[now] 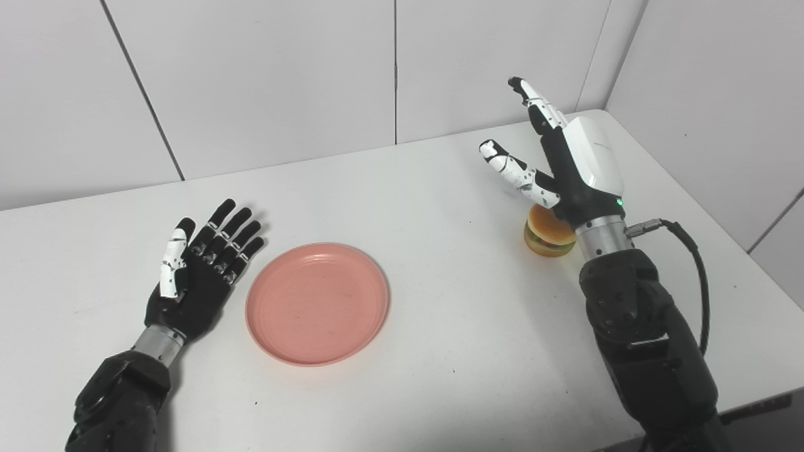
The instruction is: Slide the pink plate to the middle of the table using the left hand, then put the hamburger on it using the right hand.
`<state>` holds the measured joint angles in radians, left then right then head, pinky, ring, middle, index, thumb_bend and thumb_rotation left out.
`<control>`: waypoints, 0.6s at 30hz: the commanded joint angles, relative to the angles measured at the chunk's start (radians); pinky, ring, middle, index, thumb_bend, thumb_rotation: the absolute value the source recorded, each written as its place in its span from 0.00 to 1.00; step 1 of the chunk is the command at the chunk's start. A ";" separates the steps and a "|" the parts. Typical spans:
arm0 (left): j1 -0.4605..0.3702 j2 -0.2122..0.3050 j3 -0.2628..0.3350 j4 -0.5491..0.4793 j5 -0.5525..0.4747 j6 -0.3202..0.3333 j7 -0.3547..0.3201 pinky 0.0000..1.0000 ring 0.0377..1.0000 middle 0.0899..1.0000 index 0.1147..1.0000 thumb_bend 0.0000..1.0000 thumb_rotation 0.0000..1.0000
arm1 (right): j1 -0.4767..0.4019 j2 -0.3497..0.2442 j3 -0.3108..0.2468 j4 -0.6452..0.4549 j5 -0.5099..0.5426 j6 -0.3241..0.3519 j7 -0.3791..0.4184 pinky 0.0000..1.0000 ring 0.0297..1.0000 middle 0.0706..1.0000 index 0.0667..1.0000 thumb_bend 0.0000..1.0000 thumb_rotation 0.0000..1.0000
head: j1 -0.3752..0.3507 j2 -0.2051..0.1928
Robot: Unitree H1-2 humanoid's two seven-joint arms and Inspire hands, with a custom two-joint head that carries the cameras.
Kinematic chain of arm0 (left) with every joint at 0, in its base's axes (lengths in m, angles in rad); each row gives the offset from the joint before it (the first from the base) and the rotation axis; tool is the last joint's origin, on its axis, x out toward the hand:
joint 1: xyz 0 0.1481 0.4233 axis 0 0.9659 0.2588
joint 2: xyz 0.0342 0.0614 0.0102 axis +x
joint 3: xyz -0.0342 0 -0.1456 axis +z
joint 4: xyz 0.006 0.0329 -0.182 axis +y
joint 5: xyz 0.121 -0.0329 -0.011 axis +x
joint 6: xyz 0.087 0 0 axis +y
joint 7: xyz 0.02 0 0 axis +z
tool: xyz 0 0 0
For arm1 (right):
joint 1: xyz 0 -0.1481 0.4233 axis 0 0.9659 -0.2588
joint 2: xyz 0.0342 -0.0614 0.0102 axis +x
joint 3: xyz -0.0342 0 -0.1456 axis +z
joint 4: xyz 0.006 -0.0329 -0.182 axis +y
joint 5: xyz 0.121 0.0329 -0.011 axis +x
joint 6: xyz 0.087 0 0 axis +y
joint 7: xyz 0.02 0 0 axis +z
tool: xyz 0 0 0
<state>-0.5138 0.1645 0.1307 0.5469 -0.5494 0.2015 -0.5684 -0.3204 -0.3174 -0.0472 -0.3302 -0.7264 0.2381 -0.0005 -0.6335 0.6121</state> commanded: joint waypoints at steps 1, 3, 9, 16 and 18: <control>0.081 0.021 -0.007 0.090 0.052 0.083 0.066 0.96 0.93 0.93 0.92 0.35 1.00 | -0.029 -0.022 -0.019 -0.034 -0.058 0.034 -0.021 0.77 0.86 0.91 0.91 0.66 0.92 | 0.000 -0.001; 0.080 0.021 -0.004 0.089 0.050 0.087 0.071 0.95 0.93 0.92 0.92 0.35 1.00 | -0.028 -0.026 -0.021 -0.026 -0.096 0.045 -0.025 0.75 0.85 0.90 0.91 0.71 0.87 | -0.004 0.000; 0.078 0.026 -0.001 0.092 0.050 0.090 0.071 0.95 0.93 0.93 0.92 0.35 1.00 | -0.028 -0.025 -0.033 -0.008 -0.160 0.095 -0.012 0.72 0.84 0.90 0.91 0.84 0.76 | -0.018 0.004; 0.074 0.030 0.005 0.093 0.052 0.097 0.085 0.95 0.93 0.93 0.92 0.36 1.00 | -0.016 -0.029 -0.040 0.032 -0.190 0.145 0.002 0.63 0.80 0.90 0.93 0.94 0.75 | -0.028 0.012; 0.075 0.033 0.002 0.087 0.056 0.097 0.084 0.95 0.92 0.92 0.92 0.36 1.00 | -0.011 -0.036 -0.038 0.054 -0.193 0.146 -0.001 0.64 0.81 0.90 0.93 0.95 0.74 | -0.029 0.015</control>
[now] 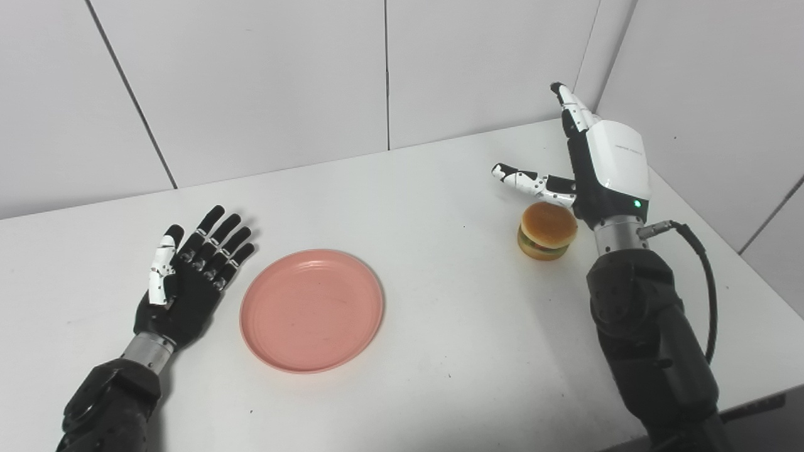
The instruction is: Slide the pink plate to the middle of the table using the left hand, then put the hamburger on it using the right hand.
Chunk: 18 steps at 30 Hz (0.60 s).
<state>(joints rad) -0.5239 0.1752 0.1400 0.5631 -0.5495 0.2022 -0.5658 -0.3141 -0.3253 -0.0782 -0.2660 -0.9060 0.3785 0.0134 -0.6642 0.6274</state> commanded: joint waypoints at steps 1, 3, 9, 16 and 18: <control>0.086 0.024 -0.008 0.069 0.056 0.097 0.080 0.95 0.92 0.93 0.92 0.36 1.00 | -0.015 -0.029 -0.008 0.002 -0.015 0.010 -0.018 0.62 0.81 0.90 0.94 0.95 0.74 | -0.002 0.003; 0.085 0.026 -0.009 0.071 0.055 0.093 0.072 0.95 0.93 0.93 0.92 0.36 1.00 | -0.011 -0.033 -0.010 0.019 -0.016 0.015 -0.024 0.62 0.81 0.90 0.94 0.95 0.75 | -0.004 0.004; 0.086 0.029 -0.008 0.065 0.055 0.100 0.082 0.95 0.92 0.92 0.92 0.36 1.00 | -0.004 -0.049 -0.012 0.081 0.006 0.003 -0.042 0.72 0.86 0.92 0.96 0.95 0.72 | -0.008 0.009; 0.085 0.032 -0.008 0.061 0.053 0.110 0.086 0.95 0.92 0.92 0.92 0.36 1.00 | 0.003 -0.043 -0.004 0.130 0.029 0.022 -0.043 0.77 0.90 0.93 0.97 0.98 0.75 | -0.012 0.018; 0.084 0.034 -0.008 0.063 0.054 0.107 0.086 0.95 0.92 0.92 0.92 0.36 1.00 | 0.004 -0.041 0.001 0.136 0.032 0.027 -0.039 0.77 0.90 0.94 0.96 0.99 0.75 | -0.012 0.021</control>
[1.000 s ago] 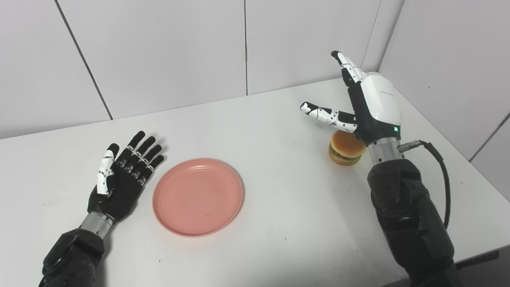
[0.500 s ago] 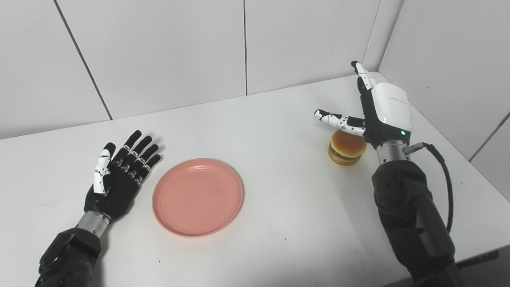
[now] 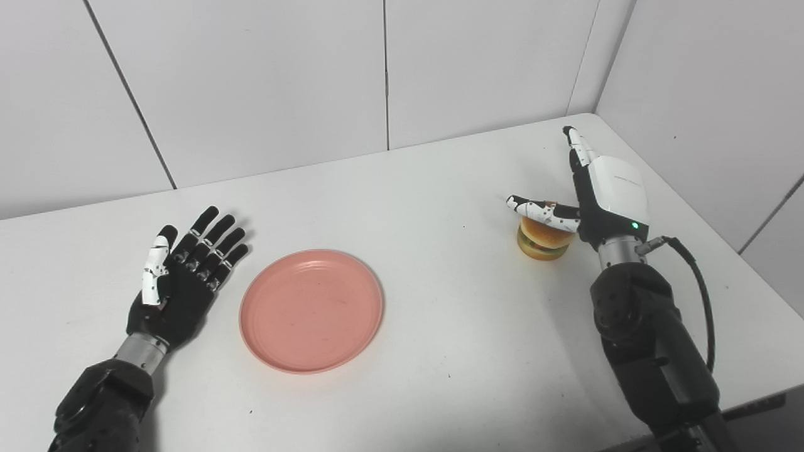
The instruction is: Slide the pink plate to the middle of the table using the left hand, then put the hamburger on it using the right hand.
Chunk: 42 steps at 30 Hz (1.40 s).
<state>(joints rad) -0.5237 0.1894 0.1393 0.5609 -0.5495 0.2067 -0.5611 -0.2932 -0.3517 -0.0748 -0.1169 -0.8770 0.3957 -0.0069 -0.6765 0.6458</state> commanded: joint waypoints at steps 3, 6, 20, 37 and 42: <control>0.083 0.021 -0.007 0.067 0.052 0.101 0.076 0.95 0.92 0.92 0.91 0.36 1.00 | -0.017 -0.010 0.004 0.000 0.017 0.017 -0.010 0.76 0.90 0.94 0.97 0.99 0.75 | -0.001 0.007; 0.083 0.022 -0.007 0.065 0.049 0.105 0.075 0.95 0.92 0.92 0.91 0.37 1.00 | -0.020 -0.011 0.017 0.003 0.019 0.042 0.013 0.77 0.92 0.96 0.99 1.00 0.75 | -0.003 0.010; 0.094 0.029 -0.018 0.032 0.059 0.104 0.089 0.94 0.90 0.90 0.89 0.37 1.00 | -0.033 0.005 0.011 -0.003 -0.030 0.074 0.152 0.77 0.93 0.98 1.00 1.00 0.72 | -0.005 0.028; 0.100 0.030 -0.019 0.015 0.051 0.108 0.086 0.92 0.90 0.89 0.89 0.38 1.00 | -0.033 -0.013 0.025 -0.005 -0.099 0.073 0.198 0.75 0.88 0.94 0.97 1.00 0.61 | 0.002 0.043; 0.103 0.032 -0.025 0.005 0.054 0.109 0.084 0.93 0.90 0.90 0.89 0.38 1.00 | -0.035 -0.023 0.027 -0.005 -0.111 0.073 0.215 0.74 0.85 0.91 0.94 0.98 0.55 | 0.001 0.046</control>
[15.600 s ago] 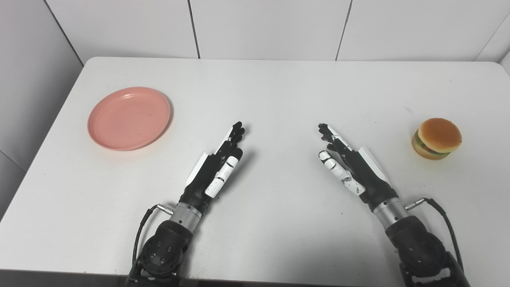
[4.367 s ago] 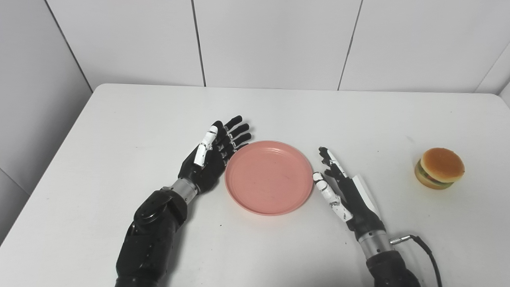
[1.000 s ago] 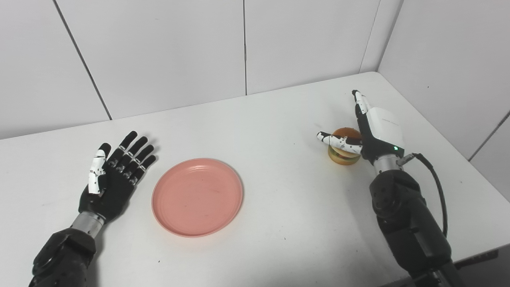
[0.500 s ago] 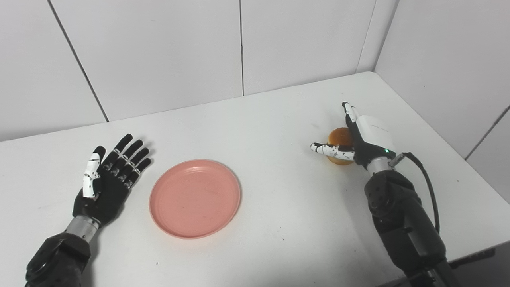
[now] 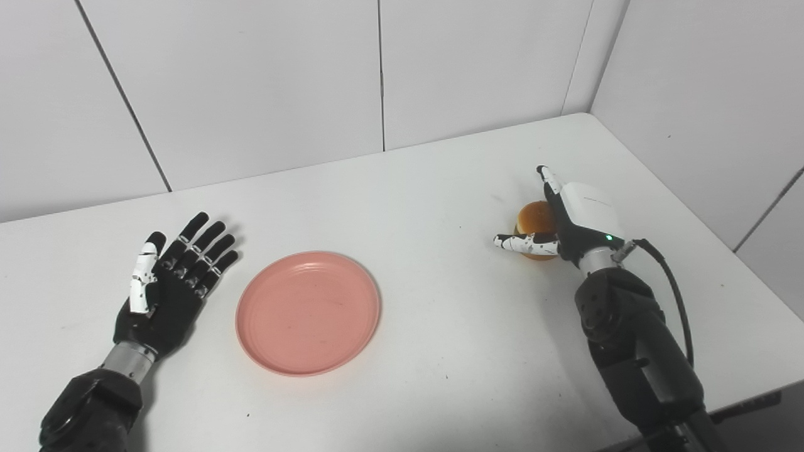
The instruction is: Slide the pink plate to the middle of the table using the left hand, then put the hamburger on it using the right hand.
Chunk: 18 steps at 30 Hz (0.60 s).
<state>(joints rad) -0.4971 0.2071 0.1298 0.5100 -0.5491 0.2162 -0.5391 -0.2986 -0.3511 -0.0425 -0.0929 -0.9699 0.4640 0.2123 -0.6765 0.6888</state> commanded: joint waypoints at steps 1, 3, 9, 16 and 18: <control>0.076 0.014 -0.016 0.056 0.055 0.098 0.064 0.93 0.90 0.90 0.89 0.38 1.00 | -0.030 -0.025 -0.005 -0.028 -0.019 0.005 -0.003 0.74 0.85 0.91 0.94 0.98 0.54 | 0.001 0.003; 0.076 0.013 -0.016 0.052 0.056 0.101 0.071 0.92 0.90 0.89 0.88 0.38 1.00 | -0.034 -0.025 -0.007 -0.022 -0.034 0.005 0.013 0.72 0.84 0.90 0.93 0.97 0.53 | 0.001 0.003; 0.080 0.014 -0.018 0.040 0.050 0.104 0.077 0.92 0.89 0.89 0.88 0.37 1.00 | -0.042 -0.027 -0.006 -0.005 -0.089 0.005 0.056 0.54 0.68 0.75 0.81 0.86 0.42 | 0.003 0.007; 0.079 0.015 -0.020 0.043 0.050 0.100 0.076 0.92 0.89 0.89 0.88 0.37 1.00 | -0.048 -0.035 0.001 0.034 -0.013 -0.001 0.005 0.27 0.34 0.42 0.46 0.53 0.15 | 0.003 0.007; 0.080 0.015 -0.022 0.041 0.052 0.100 0.077 0.92 0.89 0.89 0.88 0.37 1.00 | -0.051 -0.034 0.006 0.043 -0.008 0.002 -0.006 0.25 0.32 0.40 0.45 0.52 0.14 | 0.003 0.007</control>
<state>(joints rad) -0.4918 0.2100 0.1236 0.4973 -0.5488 0.2168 -0.5202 -0.3229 -0.3645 -0.0376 -0.0448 -0.9800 0.4639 0.2288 -0.6734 0.6949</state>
